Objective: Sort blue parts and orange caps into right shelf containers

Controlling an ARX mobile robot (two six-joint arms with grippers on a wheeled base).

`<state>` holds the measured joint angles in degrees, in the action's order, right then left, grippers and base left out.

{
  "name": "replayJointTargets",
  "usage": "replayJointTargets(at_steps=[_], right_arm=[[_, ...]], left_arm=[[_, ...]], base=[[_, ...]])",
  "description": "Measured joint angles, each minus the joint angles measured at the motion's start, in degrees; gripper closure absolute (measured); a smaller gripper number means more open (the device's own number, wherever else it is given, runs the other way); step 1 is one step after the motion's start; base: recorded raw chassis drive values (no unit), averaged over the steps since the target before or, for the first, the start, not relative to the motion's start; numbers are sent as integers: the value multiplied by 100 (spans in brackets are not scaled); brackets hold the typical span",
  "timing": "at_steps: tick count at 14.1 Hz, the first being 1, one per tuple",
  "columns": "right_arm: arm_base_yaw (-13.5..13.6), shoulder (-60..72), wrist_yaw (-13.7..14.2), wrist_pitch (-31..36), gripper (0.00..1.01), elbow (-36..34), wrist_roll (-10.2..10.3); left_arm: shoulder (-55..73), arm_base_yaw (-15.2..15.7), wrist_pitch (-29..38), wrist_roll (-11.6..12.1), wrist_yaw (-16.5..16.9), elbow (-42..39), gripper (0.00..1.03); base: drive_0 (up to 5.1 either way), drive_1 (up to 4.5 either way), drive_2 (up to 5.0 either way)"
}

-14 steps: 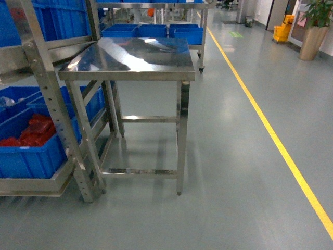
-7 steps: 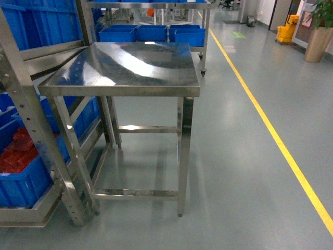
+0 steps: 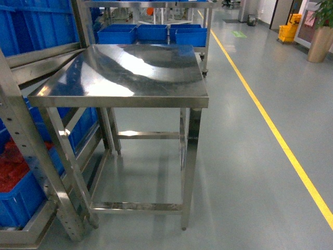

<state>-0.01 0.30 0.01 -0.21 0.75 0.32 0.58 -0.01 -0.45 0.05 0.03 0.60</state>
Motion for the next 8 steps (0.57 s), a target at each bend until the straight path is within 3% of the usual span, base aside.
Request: replayJointTargets(at_steps=[8], right_arm=[[0,0,-2,-13,59,0,2]], left_arm=[[0,0,33,0,-2,0,59]], base=[[-486,149,338]])
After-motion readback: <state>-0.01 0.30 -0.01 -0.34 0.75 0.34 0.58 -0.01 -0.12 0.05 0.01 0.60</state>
